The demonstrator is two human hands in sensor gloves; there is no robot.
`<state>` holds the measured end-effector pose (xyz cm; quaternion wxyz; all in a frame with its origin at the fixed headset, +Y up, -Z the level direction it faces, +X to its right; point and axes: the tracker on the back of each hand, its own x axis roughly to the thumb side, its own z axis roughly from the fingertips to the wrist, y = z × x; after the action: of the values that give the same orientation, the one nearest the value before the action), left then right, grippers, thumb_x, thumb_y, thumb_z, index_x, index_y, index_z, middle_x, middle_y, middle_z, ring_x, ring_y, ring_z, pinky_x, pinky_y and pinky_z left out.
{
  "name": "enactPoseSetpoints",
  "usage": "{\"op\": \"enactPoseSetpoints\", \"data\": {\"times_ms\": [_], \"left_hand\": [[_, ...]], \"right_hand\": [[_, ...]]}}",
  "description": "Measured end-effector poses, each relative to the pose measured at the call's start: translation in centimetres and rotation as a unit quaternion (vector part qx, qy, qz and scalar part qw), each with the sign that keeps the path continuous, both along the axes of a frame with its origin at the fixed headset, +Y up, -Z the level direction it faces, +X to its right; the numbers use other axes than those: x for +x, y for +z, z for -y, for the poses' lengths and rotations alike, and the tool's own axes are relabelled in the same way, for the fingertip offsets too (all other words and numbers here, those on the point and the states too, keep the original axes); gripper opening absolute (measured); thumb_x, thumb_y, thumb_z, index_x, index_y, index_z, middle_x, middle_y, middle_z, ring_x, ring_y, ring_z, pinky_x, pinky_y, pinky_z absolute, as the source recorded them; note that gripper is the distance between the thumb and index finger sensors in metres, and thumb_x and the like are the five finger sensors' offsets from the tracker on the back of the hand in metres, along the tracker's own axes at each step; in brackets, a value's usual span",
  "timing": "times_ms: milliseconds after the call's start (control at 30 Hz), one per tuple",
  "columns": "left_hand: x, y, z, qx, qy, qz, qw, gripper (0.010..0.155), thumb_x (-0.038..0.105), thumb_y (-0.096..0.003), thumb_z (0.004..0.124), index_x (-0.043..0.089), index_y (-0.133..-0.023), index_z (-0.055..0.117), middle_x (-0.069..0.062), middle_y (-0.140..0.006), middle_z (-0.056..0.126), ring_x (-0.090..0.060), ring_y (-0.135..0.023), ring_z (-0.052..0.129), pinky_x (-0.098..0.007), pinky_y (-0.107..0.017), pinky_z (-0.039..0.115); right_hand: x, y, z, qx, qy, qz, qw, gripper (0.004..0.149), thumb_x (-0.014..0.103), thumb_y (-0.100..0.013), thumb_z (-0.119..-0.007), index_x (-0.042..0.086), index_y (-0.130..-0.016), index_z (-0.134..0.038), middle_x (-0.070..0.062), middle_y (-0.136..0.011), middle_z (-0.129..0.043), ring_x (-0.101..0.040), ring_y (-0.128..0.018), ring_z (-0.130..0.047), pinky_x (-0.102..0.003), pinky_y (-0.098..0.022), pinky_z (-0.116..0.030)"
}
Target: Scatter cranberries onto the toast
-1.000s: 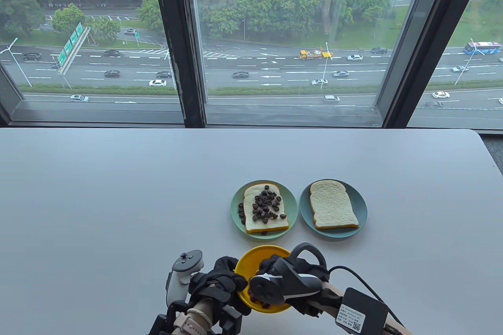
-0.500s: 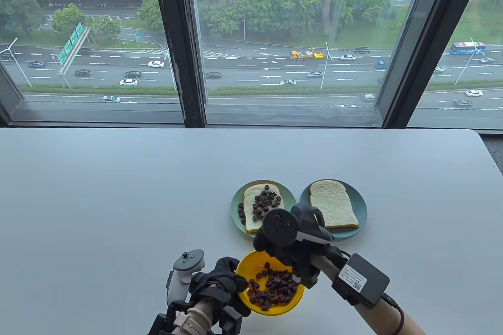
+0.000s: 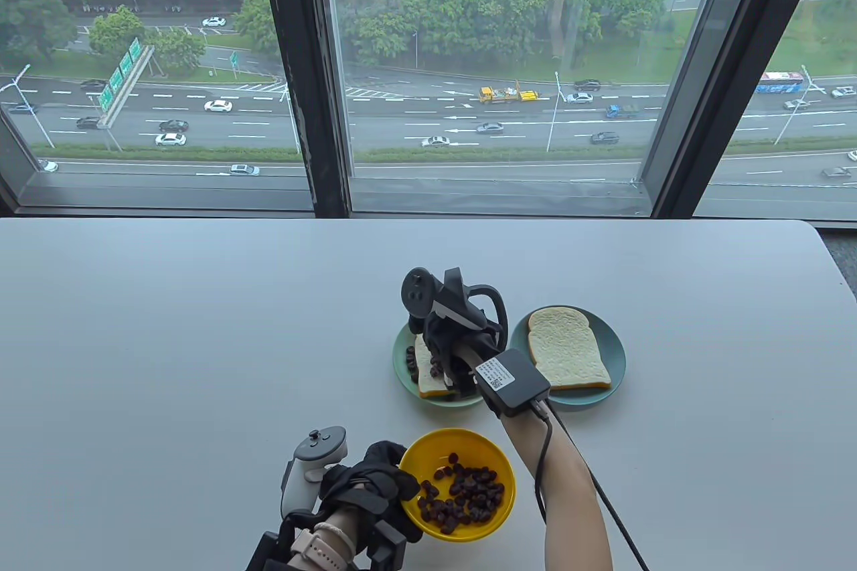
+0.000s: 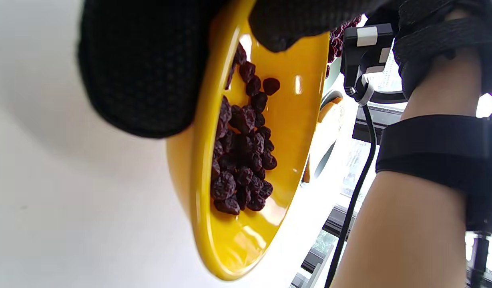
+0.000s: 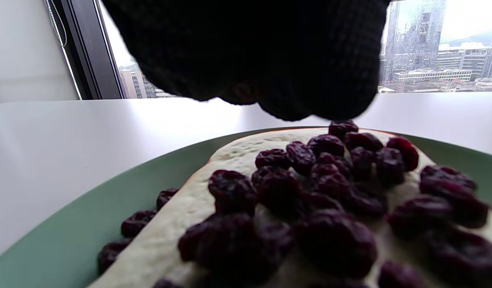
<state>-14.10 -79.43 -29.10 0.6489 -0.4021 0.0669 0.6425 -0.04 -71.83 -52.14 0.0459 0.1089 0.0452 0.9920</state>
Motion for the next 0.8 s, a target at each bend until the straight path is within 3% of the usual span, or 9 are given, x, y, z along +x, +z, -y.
{"op": "enactPoseSetpoints", "data": {"times_ms": [167,433,633,800], "left_hand": [[-0.1,0.0,0.2,-0.007,-0.001,-0.002,1.000,0.062,0.021,-0.0473,0.073,0.025,-0.095,0.033,-0.016,-0.075,0.056,-0.032,-0.049,0.074,-0.035,-0.024,0.097],[-0.1,0.1,0.4,-0.014,-0.005,-0.002,1.000,0.062,0.021,-0.0474,0.073,0.025,-0.095,0.033,-0.016,-0.075,0.056,-0.032,-0.049,0.073,-0.035,-0.025,0.096],[0.0,0.1,0.4,-0.016,-0.010,0.002,1.000,0.062,0.021,-0.0476,0.073,0.026,-0.095,0.033,-0.016,-0.075,0.055,-0.032,-0.050,0.073,-0.035,-0.025,0.096],[0.0,0.1,0.3,-0.017,-0.011,0.000,1.000,0.062,0.021,-0.0477,0.073,0.026,-0.095,0.032,-0.016,-0.075,0.055,-0.032,-0.050,0.073,-0.035,-0.025,0.096]], "right_hand": [[-0.4,-0.9,1.1,-0.003,0.023,0.020,1.000,0.034,0.027,-0.032,-0.083,0.040,-0.063,-0.081,0.008,-0.073,-0.085,-0.015,-0.051,-0.096,-0.016,-0.027,-0.093],[-0.1,-0.7,0.9,-0.005,0.053,0.019,0.998,0.037,0.034,-0.034,-0.079,0.038,-0.071,-0.078,0.005,-0.076,-0.082,-0.015,-0.053,-0.093,-0.018,-0.028,-0.091],[0.8,0.2,0.4,0.021,0.047,0.002,0.999,0.040,0.037,-0.035,-0.076,0.036,-0.075,-0.077,0.003,-0.081,-0.081,-0.016,-0.053,-0.094,-0.019,-0.027,-0.091],[1.7,2.7,-0.6,0.029,0.008,-0.045,0.999,0.041,0.038,-0.035,-0.075,0.035,-0.077,-0.076,0.001,-0.082,-0.079,-0.018,-0.057,-0.094,-0.021,-0.030,-0.092]]}}
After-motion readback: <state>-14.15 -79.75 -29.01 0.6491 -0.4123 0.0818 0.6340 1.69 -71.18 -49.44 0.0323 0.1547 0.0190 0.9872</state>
